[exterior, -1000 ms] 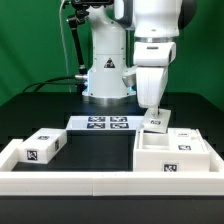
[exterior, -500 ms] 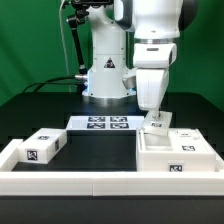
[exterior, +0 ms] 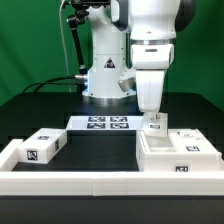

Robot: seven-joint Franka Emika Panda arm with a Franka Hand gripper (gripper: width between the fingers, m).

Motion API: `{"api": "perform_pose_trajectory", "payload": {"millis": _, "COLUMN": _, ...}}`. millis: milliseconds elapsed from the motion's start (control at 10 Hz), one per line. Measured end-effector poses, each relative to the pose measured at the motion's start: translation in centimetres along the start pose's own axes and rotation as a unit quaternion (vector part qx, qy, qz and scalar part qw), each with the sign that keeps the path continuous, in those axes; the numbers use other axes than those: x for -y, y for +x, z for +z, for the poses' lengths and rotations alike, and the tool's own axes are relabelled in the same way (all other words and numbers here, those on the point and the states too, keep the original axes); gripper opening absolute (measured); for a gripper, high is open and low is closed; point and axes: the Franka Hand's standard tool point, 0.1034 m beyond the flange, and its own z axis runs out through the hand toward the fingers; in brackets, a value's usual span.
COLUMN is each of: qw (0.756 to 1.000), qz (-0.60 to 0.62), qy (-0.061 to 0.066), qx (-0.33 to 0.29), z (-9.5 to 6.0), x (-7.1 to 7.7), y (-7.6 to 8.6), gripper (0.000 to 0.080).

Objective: Assemble cabinet

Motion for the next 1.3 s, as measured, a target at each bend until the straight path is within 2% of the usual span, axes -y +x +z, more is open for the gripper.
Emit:
{"api": "perform_pose_trajectory", "payload": {"millis": 200, "qw": 0.999, "qz": -0.036, "qy": 0.0, "qx": 0.0, "z": 0.0, "x": -0.1, "y": -0.3, "gripper": 0.007}}
{"api": "perform_pose_trajectory", "payload": {"millis": 700, "qw": 0.999, "qz": -0.038, "qy": 0.0, "qx": 0.0, "z": 0.0, "x": -0.1, "y": -0.2, "gripper": 0.007}}
{"api": "perform_pose_trajectory", "payload": {"millis": 1200, "qw": 0.999, "qz": -0.029, "qy": -0.016, "qx": -0.011, "z": -0.1, "x": -4.9, "y": 0.2, "gripper": 0.007}}
{"api": "perform_pose_trajectory", "payload": {"millis": 1300, "qw": 0.999, "qz": -0.028, "qy": -0.015, "qx": -0.011, "z": -0.1, "x": -5.7, "y": 0.3, "gripper": 0.0071}}
